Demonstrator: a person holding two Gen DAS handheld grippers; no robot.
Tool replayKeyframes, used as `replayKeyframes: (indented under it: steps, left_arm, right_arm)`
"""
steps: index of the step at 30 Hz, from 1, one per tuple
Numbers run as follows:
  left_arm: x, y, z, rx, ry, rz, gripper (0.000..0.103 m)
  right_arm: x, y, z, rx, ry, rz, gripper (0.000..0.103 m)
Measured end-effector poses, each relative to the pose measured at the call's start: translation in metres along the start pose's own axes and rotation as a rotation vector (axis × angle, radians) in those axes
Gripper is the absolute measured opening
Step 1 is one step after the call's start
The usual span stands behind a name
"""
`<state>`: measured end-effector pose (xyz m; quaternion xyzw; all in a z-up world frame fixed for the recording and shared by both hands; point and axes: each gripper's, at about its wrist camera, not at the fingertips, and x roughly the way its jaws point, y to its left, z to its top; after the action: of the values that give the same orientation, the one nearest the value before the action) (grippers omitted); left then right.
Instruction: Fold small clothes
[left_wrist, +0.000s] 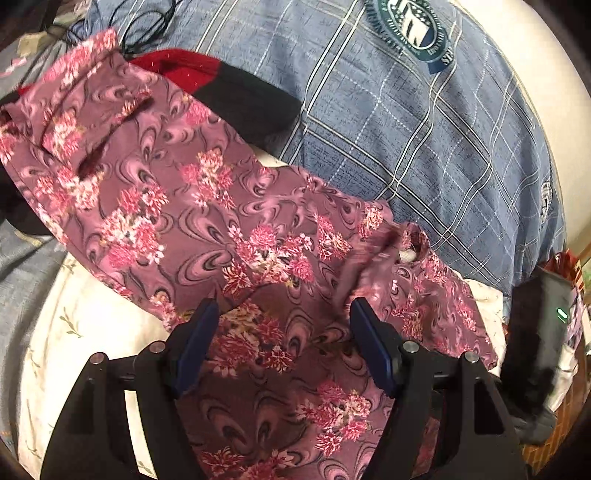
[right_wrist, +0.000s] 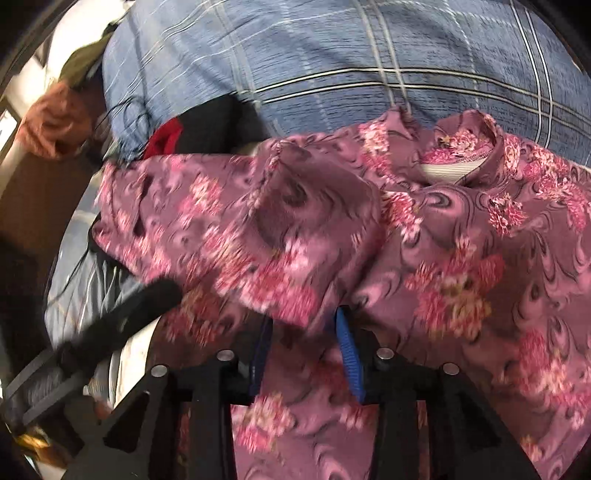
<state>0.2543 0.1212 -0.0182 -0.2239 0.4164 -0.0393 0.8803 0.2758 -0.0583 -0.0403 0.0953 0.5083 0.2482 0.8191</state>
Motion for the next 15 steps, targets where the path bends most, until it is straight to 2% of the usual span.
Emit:
replayKeyframes:
  steps: [2,5,7,8,9,11,13,14,15]
  left_arm:
    - [0.005,-0.003,-0.001,-0.008,0.033,-0.025,0.073]
    - [0.019,-0.015,-0.005,-0.006,0.104,-0.078,0.074]
    - [0.031,-0.026,-0.01,0.004,0.15,-0.092,0.081]
    - [0.037,-0.03,-0.012,0.003,0.17,-0.1,0.085]
    - [0.042,-0.035,-0.014,-0.002,0.183,-0.114,0.085]
    - [0.051,-0.043,-0.014,-0.013,0.19,-0.137,0.085]
    - [0.053,-0.047,-0.013,-0.038,0.141,-0.167,0.084]
    - [0.051,-0.048,-0.014,-0.05,0.117,-0.197,0.066]
    - [0.05,-0.05,-0.014,-0.048,0.101,-0.224,0.036]
  right_arm:
    - [-0.022,-0.007,-0.008,0.019,-0.02,0.037,0.039]
    - [-0.063,-0.039,-0.022,0.105,-0.066,0.058,0.043]
    - [-0.091,-0.066,-0.035,0.176,-0.109,0.056,0.046]
    - [-0.106,-0.084,-0.044,0.222,-0.134,0.054,0.05]
    - [-0.12,-0.101,-0.053,0.27,-0.158,0.045,0.052]
    - [-0.142,-0.134,-0.072,0.366,-0.207,0.045,0.052]
    - [-0.16,-0.167,-0.094,0.485,-0.266,0.062,0.053]
    - [-0.166,-0.18,-0.103,0.538,-0.288,0.084,0.053]
    - [-0.168,-0.191,-0.111,0.592,-0.309,0.114,0.054]
